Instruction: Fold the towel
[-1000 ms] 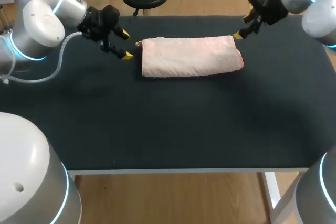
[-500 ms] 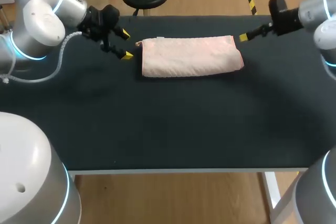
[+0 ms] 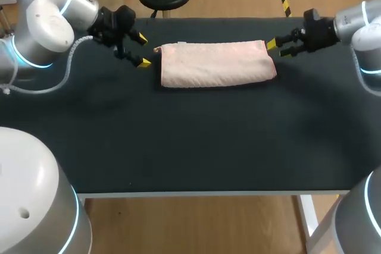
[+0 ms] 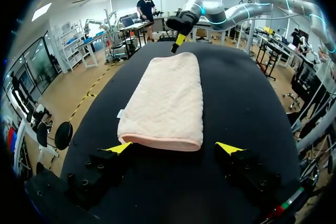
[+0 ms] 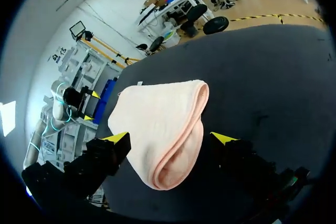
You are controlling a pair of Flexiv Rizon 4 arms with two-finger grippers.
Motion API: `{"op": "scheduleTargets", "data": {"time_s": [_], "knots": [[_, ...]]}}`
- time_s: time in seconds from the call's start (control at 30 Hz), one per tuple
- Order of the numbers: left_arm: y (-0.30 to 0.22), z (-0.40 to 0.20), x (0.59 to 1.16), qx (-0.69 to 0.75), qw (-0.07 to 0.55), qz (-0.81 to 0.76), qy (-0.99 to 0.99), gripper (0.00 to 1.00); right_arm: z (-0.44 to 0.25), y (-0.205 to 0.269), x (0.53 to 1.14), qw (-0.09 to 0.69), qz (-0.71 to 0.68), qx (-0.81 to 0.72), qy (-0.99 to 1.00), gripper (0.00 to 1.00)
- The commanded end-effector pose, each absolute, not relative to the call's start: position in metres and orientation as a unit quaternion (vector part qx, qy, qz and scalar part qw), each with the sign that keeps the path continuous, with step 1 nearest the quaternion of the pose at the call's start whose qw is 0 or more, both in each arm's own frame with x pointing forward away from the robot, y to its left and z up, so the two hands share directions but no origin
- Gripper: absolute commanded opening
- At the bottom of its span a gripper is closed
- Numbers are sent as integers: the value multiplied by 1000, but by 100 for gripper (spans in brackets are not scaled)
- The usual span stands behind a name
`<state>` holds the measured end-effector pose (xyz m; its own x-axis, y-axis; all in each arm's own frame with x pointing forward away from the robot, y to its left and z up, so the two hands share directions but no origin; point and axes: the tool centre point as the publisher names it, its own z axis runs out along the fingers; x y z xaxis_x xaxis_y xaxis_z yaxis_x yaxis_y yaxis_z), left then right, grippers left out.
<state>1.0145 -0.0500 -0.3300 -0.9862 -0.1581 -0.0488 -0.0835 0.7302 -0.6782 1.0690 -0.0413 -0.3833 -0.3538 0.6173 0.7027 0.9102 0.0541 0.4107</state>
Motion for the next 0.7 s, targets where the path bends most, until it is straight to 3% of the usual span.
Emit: {"op": "scheduleTargets", "data": {"time_s": [0.03,0.7], "knots": [[-50,-331,1014,-65,53,-363,928,100,-393,-38,1081,197,-399,-536,-717,100],[-50,-331,1014,-65,53,-363,928,100,-423,-15,1081,219,-356,-587,-693,100]]}}
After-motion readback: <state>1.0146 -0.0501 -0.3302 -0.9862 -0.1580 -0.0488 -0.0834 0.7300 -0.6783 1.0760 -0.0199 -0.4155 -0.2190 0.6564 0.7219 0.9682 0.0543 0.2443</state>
